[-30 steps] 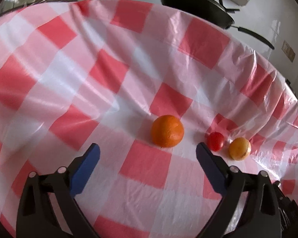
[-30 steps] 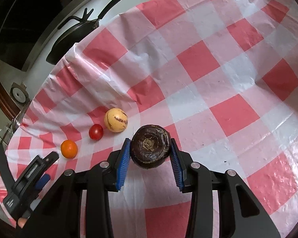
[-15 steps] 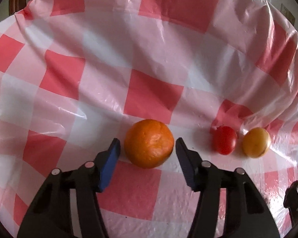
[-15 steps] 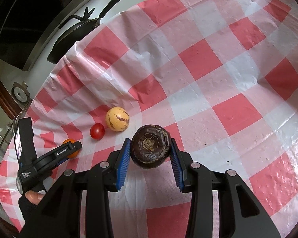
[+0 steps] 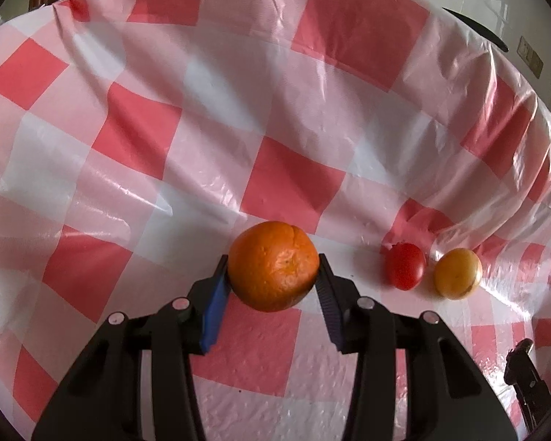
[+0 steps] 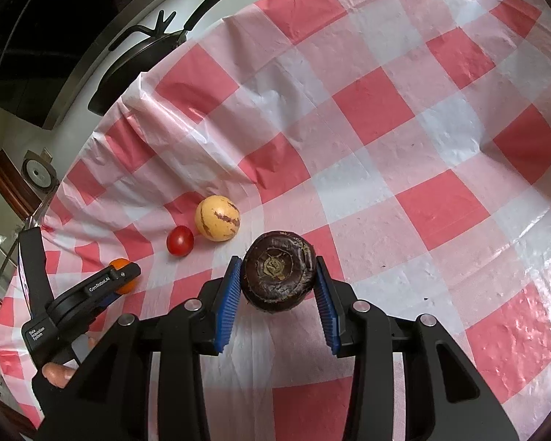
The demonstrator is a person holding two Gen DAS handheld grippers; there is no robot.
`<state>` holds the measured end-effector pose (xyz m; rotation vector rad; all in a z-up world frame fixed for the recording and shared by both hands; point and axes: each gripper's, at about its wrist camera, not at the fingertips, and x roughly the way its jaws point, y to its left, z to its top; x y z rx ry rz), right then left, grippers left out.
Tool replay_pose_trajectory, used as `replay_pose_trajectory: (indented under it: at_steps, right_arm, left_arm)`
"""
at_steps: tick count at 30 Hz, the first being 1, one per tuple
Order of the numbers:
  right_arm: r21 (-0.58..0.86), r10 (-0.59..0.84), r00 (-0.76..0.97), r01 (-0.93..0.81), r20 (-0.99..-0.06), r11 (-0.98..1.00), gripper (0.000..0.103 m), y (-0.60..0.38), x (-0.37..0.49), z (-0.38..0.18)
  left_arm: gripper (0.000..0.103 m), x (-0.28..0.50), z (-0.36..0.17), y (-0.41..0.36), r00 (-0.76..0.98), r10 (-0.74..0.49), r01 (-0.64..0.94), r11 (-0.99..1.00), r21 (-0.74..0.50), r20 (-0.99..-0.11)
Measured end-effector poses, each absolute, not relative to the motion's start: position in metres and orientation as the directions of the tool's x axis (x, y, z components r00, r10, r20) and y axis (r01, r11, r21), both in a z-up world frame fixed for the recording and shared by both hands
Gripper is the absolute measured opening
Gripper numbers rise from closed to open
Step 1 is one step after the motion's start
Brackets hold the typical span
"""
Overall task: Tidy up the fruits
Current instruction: 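Carry the orange and mangosteen in both tools over the white box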
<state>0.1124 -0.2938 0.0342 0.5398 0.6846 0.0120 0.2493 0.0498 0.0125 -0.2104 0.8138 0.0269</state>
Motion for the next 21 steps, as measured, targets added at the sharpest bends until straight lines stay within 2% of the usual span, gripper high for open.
replay_pose_trajectory:
  at_steps: [8,14,21]
  right_arm:
    - [0.496,0.204,0.778,0.155,-0.595,0.855,0.039,-0.296,0.113,0.033]
    - [0.485,0.210,0.770,0.145,-0.603,0.863,0.039,-0.293,0.114,0.034]
    - [0.464,0.188,0.790,0.134,-0.584,0.876,0.039,-0.291,0.075,0.041]
  left_arm:
    - [0.045,0.218,0.020,0.058,0.720,-0.064,-0.116,0.971,-0.210,-0.691]
    - [0.046,0.154,0.023,0.044,0.725,-0.040,-0.088,0.985,-0.151,-0.688]
    - [0.046,0.088,0.024,0.043,0.735,-0.060,-0.057,0.987,-0.149,-0.676]
